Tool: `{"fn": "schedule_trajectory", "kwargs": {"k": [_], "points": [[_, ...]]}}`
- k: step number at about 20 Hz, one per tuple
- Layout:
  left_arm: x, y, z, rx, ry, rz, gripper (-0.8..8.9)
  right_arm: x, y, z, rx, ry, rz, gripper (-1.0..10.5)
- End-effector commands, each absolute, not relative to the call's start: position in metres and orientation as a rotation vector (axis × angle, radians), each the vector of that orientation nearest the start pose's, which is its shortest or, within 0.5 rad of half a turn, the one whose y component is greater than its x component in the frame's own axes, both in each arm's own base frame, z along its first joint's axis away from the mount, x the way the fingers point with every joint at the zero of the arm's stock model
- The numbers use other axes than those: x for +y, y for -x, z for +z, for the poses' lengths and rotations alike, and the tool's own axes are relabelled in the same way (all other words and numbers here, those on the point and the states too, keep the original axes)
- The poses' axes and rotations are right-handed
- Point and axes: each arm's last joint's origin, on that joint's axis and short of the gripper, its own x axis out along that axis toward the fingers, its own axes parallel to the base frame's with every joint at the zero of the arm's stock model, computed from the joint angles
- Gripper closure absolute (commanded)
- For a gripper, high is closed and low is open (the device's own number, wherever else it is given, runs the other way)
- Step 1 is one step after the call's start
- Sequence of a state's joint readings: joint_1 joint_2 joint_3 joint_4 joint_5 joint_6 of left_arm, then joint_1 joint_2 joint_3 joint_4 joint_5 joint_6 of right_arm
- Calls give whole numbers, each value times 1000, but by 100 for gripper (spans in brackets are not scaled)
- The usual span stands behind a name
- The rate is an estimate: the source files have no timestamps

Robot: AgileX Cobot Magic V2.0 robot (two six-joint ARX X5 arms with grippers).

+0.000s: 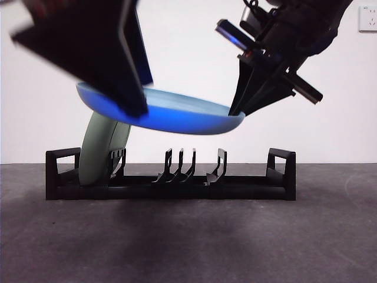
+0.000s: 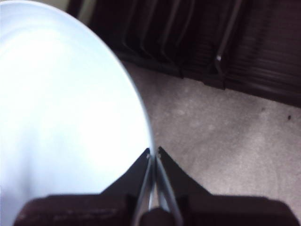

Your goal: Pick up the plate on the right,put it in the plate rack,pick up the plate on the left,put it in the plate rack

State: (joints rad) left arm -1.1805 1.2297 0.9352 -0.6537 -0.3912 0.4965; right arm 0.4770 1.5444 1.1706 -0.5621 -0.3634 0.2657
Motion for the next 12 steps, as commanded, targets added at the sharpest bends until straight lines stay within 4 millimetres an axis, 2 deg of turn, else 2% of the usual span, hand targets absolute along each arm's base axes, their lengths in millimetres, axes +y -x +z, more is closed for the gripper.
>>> {"fn": "schedule_trajectory", "kwargs": {"k": [1, 7, 12], "points": [[-225, -107, 252, 525, -1166, -892, 500, 154, -274, 267, 1026, -176, 659, 958], [-235, -116, 254, 448, -1105, -833, 504, 148, -263, 274, 1047, -151, 664, 958], [-232, -122, 251, 489, -1082, -881, 540, 146, -260, 275, 1066, -144, 662, 958]]}}
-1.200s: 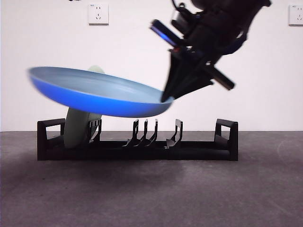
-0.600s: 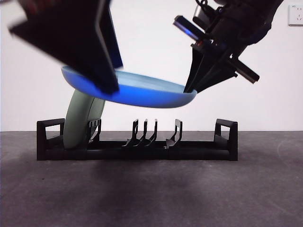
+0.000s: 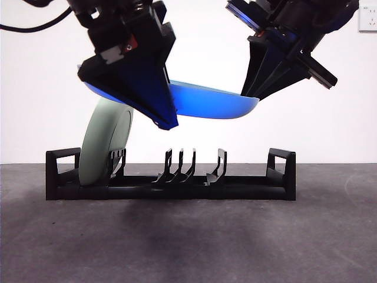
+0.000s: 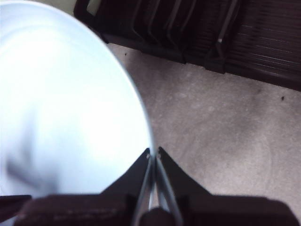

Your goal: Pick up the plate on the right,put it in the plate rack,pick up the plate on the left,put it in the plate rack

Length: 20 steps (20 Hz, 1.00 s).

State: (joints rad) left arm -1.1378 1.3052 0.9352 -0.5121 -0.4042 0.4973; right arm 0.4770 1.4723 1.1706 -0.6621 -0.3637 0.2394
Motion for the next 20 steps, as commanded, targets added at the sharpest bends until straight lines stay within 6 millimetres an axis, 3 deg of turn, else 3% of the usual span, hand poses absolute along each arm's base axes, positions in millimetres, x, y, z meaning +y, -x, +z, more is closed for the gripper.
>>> {"fn": "schedule_trajectory", "kwargs": {"k": [1, 2, 8, 15, 17, 20], "points": [[-232, -122, 251, 495, -1074, -896, 540, 146, -260, 275, 1065, -145, 662, 958], [-232, -123, 250, 497, -1072, -901, 543, 146, -260, 275, 1066, -144, 662, 958], [-232, -125, 248, 514, -1071, -907, 817, 145, -258, 278, 1055, -143, 665, 958], [-233, -125, 249, 511, -1050, -934, 822, 143, -253, 286, 1019, -142, 670, 923], [-234, -125, 249, 503, -1020, -967, 822, 135, -251, 296, 976, -148, 662, 772], [-239, -124, 251, 507, -903, -1037, 822, 117, -245, 317, 857, -164, 611, 748]]}}
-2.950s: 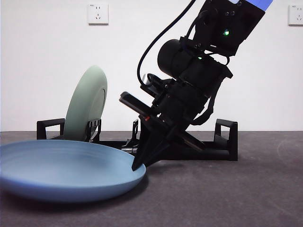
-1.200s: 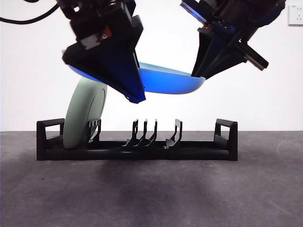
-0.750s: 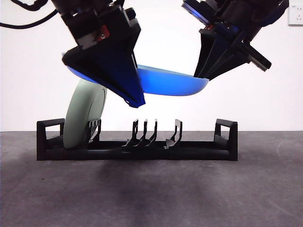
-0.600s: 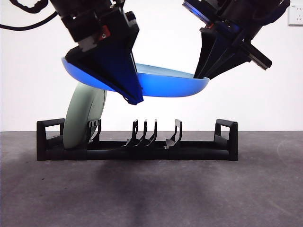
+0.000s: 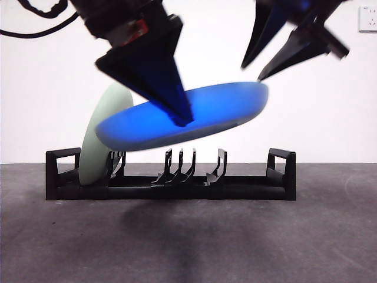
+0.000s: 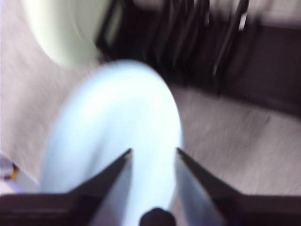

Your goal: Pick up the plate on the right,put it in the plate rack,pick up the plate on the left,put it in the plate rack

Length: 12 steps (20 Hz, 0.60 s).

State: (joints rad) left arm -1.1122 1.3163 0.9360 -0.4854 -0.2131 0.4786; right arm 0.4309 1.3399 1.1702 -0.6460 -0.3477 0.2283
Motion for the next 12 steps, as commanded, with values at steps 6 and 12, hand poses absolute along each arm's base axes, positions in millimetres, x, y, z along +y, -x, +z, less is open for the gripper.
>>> {"fn": "schedule_trajectory", "kwargs": {"k": [6, 12], "points": [[-251, -132, 268, 444, -513, -1079, 823, 77, -215, 371, 517, -156, 363, 757], [-237, -179, 295, 331, -42, -1042, 823, 59, -189, 393, 386, -170, 294, 757]]}}
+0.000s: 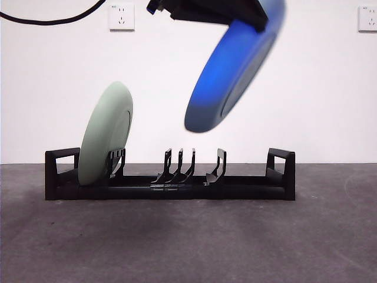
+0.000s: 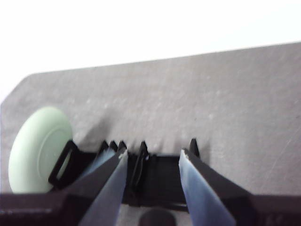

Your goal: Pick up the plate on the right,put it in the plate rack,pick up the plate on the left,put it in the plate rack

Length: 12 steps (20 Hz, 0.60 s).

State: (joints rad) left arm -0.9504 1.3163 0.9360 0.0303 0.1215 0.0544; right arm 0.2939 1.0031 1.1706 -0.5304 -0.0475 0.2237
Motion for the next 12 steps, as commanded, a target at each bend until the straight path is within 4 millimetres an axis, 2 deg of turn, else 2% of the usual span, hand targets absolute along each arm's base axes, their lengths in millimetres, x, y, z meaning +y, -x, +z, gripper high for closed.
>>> {"fn": "schedule_trajectory", "kwargs": {"k": [1, 6, 12], "points": [[-232, -188, 298, 321, 27, -1024, 823, 58, -187, 394, 380, -171, 295, 757], [-218, -223, 302, 256, 243, -998, 823, 58, -187, 394, 382, -171, 296, 757], [-215, -262, 282, 259, 427, -979, 823, 58, -187, 394, 381, -167, 294, 757]]}}
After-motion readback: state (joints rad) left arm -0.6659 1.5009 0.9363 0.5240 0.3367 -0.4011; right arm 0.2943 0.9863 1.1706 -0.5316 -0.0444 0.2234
